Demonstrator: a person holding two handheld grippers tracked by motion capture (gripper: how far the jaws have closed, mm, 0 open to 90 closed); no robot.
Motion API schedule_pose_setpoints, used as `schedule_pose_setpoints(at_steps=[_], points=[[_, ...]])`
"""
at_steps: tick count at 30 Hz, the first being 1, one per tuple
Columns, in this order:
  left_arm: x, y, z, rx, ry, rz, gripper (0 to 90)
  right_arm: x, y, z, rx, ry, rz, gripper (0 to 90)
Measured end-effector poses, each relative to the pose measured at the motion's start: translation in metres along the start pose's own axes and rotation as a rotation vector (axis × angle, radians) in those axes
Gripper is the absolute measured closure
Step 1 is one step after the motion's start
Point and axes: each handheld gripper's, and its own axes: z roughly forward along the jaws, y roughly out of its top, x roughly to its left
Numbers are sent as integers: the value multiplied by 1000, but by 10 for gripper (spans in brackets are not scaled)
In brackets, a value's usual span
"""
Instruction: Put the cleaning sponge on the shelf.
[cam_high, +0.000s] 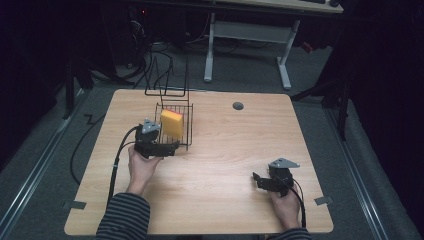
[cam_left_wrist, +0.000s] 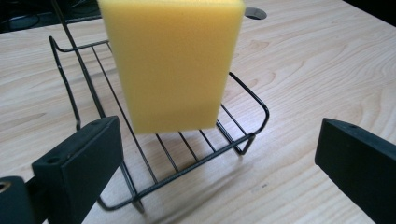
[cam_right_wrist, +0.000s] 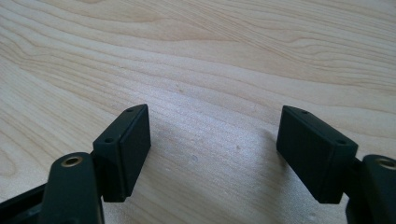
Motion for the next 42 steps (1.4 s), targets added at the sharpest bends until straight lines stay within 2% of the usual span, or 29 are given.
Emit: schedule_pose_setpoints(at_steps=[11, 19, 26, 36, 42], points=[[1, -18, -27, -14, -8, 6, 35, 0, 0, 0, 0, 0, -1, 263], [5, -35, -45, -32, 0, -11, 48, 0, 0, 0, 0, 0, -1, 263], [12, -51, -56, -41, -3, -45, 52, 0, 0, 0, 0, 0, 0, 263], [22, -73, -62, -31, 13, -84, 59, 0, 0, 0, 0, 0, 0, 263], [26, -87, -59, 2, 32, -98, 66, 0, 0, 0, 0, -1, 0, 263]])
